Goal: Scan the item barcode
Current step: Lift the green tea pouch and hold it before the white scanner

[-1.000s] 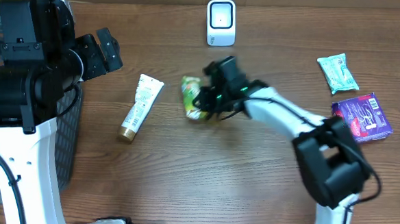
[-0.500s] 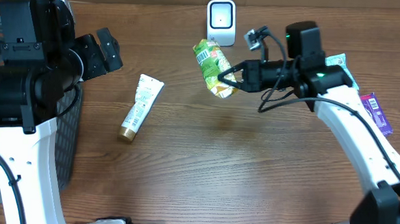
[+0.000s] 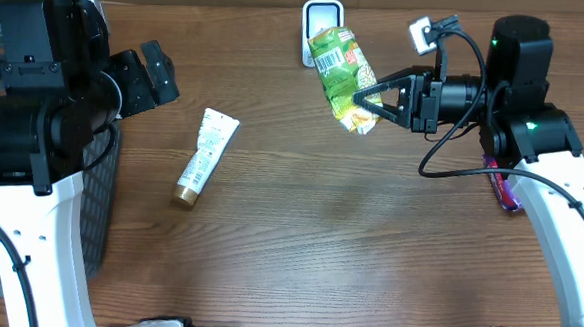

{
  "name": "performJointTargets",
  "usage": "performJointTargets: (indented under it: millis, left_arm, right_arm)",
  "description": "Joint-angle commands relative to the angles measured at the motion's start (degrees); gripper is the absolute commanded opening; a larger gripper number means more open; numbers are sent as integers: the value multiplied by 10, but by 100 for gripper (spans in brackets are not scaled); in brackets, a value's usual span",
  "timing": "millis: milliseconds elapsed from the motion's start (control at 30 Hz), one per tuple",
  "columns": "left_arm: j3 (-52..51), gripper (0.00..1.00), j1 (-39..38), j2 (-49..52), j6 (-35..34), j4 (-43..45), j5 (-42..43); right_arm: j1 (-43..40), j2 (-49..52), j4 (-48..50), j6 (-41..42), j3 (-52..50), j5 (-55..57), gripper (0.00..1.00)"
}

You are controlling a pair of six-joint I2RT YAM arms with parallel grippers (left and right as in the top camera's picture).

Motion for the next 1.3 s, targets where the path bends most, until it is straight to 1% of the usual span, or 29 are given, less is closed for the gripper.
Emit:
performJointTargets:
  millis: [0,67,167,267,333,367,433,533,667,733,833,900,1133,1267]
  left_arm:
    - [7,100,2,2,5,2,-5]
    - [7,100,2,2,5,2,-5]
    - [7,100,2,2,5,2,-5]
    - [7,100,2,2,5,2,-5]
    - [7,100,2,2,5,2,-5]
    - [7,100,2,2,5,2,-5]
    - [7,100,2,2,5,2,-5]
    - [7,99,2,2,5,2,-5]
    - [7,100,2,2,5,2,-5]
    - [7,100,2,2,5,2,-5]
    - [7,100,2,2,5,2,-5]
    - [7,100,2,2,5,2,-5]
    - [7,100,2,2,5,2,-5]
    - [7,100,2,2,5,2,-5]
  right_arm:
    - [5,-17,18,50,5,40,4]
    - [10,-17,20,69,5,130,4]
    - [24,-17,21,73,5,286,3]
    - [59,-17,27,63,7,493,4]
    - [92,-16,38,29,7,610,4]
    - [128,-12,48,-5,7,720,3]
    - [171,-2,62,-58,6,845,4]
    - [227,29,91,-134,6,978,4]
    - [268,92,140,-208,6,1071,4]
    - [279,129,178,-241,6,1137,4]
    - [289,189,250,-314,6,1240,4]
    - [292,216,290,-345,6,1274,4]
    - [291,288,409,-376,6,1274,4]
    - [284,334,508,-455,6,1253,4]
